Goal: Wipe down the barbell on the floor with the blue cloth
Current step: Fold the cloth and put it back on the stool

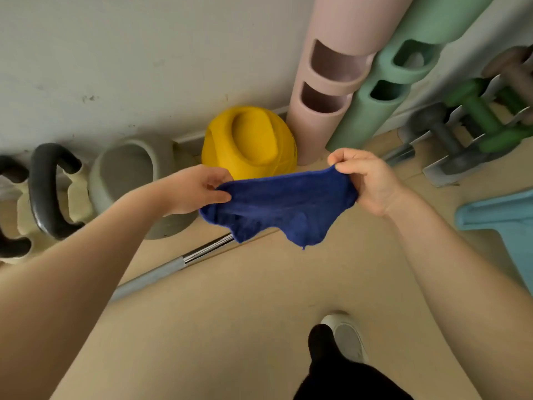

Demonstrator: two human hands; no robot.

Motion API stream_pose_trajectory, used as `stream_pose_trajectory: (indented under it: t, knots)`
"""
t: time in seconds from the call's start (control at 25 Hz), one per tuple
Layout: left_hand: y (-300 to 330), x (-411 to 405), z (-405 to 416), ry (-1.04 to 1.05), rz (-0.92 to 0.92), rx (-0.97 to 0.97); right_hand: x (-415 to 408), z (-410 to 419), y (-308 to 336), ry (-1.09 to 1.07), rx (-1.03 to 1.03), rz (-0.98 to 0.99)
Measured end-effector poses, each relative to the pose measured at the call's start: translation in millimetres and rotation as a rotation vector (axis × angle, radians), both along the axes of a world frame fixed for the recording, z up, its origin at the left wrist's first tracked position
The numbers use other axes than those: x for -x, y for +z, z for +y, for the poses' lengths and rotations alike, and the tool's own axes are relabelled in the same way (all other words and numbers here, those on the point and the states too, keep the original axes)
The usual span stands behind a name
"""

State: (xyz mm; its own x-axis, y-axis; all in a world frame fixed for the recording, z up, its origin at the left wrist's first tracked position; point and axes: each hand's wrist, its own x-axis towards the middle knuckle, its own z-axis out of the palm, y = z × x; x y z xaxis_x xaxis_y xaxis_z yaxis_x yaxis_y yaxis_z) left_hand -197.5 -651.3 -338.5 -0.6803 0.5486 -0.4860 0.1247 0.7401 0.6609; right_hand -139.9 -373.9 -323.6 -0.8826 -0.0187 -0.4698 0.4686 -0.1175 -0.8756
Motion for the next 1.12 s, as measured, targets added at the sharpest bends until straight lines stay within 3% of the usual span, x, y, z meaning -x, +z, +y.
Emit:
stream_pose_trajectory:
  t: [0.08,0.16,0.24,0.32,0.4,0.56,0.68,0.88,1.0,1.12]
  knots:
    - [24,-14,21,0.289,-0.005,-0.189,-7,6,22,0.194,-0.144,-0.124]
    - [67,-28,47,0.505,-0.164,-0.416,-13,10,48,0.320,-0.304,-0.232]
    - [105,-40,66,0.574,-0.344,-0.533,-14,8,66,0.314,-0.612,-0.263]
    - [134,-54,82,0.548,-0.430,-0.495,-19,1,81,0.253,-0.846,-0.322]
    - [149,-71,100,0.524,-0.392,-0.350,-36,-7,98,0.121,-0.743,-0.410]
    - [180,-107,144,0.129,-0.101,-0.092,-61,1,147,-0.444,-0.028,-0.666]
    - [204,-122,181,0.011,0.027,-0.109,-79,29,179,-0.639,0.120,-0.760]
    - [224,-123,237,0.023,0.291,-0.099,-106,79,243,-0.714,0.097,-0.634]
    - [252,-125,267,-0.198,0.358,-0.213,-141,119,271,-0.799,-0.248,-0.484]
    - [274,-131,303,-0.383,0.393,-0.301,-181,156,278,-0.752,-0.603,-0.415]
